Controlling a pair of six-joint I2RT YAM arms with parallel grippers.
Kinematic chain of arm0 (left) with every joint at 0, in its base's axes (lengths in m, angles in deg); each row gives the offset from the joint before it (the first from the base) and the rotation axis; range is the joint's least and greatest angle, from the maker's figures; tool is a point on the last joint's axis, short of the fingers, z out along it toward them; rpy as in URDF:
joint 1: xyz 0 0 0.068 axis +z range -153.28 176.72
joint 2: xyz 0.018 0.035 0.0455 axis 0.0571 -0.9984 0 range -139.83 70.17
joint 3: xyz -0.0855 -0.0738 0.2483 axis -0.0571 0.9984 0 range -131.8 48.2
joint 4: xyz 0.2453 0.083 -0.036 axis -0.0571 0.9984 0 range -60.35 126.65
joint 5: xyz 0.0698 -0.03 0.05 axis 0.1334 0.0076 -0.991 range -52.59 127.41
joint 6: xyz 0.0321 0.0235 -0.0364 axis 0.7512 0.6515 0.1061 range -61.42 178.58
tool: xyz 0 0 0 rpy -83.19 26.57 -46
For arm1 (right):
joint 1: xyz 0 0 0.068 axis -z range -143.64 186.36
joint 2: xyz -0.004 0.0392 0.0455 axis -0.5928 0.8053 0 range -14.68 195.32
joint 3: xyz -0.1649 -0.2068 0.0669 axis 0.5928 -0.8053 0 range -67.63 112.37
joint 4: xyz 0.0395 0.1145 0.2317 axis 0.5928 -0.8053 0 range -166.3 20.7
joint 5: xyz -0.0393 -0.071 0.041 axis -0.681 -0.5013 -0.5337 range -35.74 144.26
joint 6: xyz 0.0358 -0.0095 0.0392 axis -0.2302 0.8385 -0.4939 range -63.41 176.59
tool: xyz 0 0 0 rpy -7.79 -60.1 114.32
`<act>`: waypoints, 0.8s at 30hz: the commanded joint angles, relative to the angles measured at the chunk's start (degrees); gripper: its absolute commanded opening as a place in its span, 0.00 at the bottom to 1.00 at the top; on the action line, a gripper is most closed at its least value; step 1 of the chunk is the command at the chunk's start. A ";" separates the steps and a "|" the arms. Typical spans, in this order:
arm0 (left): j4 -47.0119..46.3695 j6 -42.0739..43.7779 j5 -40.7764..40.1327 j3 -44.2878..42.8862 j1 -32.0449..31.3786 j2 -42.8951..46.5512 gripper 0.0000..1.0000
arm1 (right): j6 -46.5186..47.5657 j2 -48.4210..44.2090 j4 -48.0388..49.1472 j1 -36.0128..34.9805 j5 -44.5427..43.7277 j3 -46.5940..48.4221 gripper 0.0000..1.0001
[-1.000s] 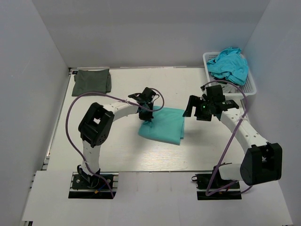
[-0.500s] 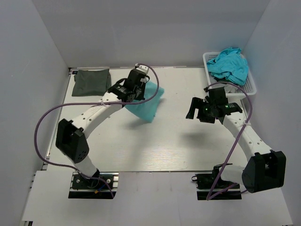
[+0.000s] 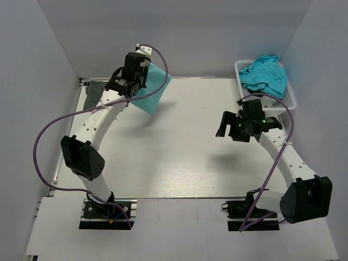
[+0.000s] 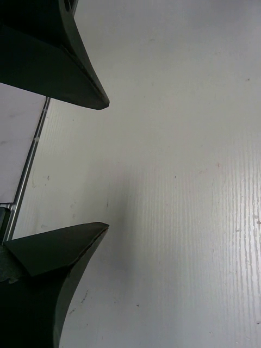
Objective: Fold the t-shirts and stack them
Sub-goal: Put the neatly folded tshirt into the corner of the board with the left arm
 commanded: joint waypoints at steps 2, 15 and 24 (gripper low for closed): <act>0.22 3.76 1.03 -5.94 4.09 -3.13 0.00 | -1.07 -0.93 -1.58 0.14 1.11 3.57 0.90; 2.51 4.82 8.41 -16.23 17.36 -13.50 0.00 | -3.79 4.15 -1.94 0.05 2.42 7.61 0.90; 1.99 4.29 12.63 -19.75 24.74 -18.61 0.00 | -4.67 7.50 -2.46 0.14 1.37 9.37 0.90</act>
